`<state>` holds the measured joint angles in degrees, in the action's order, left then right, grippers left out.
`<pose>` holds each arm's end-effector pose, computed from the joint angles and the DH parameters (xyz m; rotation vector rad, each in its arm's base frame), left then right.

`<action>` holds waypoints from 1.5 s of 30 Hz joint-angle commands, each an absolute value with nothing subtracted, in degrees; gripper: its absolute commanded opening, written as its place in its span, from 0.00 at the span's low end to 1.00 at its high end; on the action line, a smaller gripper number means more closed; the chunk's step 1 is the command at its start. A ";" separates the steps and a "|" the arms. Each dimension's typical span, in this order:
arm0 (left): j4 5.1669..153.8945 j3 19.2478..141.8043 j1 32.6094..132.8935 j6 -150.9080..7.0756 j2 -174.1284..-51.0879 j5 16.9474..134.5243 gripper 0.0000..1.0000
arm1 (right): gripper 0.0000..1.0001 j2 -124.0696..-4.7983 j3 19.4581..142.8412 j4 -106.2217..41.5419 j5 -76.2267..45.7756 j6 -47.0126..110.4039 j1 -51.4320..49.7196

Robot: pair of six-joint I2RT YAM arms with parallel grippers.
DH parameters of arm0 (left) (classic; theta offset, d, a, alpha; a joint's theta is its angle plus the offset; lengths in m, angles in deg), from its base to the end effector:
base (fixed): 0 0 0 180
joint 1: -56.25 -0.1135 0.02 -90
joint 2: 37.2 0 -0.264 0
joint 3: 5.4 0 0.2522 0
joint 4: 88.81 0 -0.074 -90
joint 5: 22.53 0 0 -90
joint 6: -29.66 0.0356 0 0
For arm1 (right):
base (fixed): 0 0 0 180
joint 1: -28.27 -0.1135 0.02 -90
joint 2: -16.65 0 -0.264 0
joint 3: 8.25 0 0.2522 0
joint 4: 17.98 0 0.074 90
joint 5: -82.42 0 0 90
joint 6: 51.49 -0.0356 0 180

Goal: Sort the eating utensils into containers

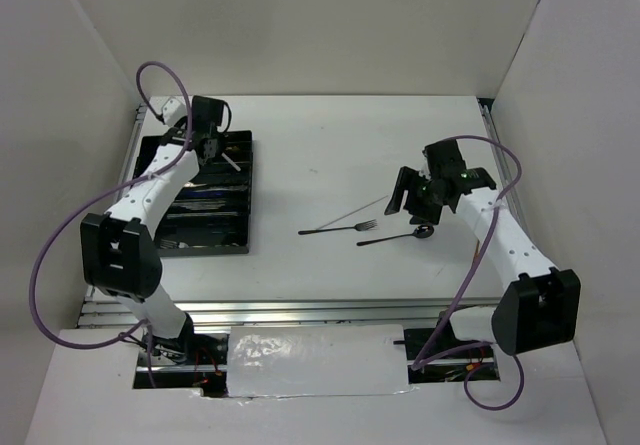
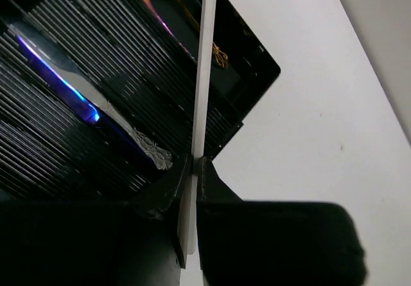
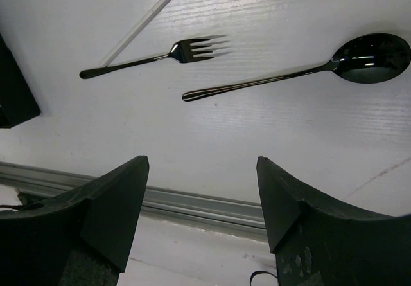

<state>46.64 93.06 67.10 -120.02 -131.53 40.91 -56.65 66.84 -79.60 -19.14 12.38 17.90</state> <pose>0.3684 -0.0544 0.3263 -1.1181 1.8878 -0.1613 0.2455 0.0522 0.2801 0.2932 2.6481 0.4808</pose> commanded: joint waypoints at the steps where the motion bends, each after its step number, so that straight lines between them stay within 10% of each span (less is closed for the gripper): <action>1: 49.30 92.82 67.24 -137.22 -131.93 31.09 0.00 | 0.76 -58.06 67.65 -76.92 -19.36 12.58 17.72; 26: 37.35 104.42 66.80 -174.67 -151.18 30.47 0.00 | 0.76 -60.61 69.50 -78.77 -18.40 14.52 18.25; 45: 40.52 105.37 65.13 -173.44 -155.32 33.03 0.00 | 0.76 -62.01 68.53 -78.33 -18.40 14.87 19.04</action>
<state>40.37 103.29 65.62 -173.06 -153.45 34.20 -61.74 67.14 -79.27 -18.87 14.15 18.49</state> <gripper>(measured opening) 0.167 0.761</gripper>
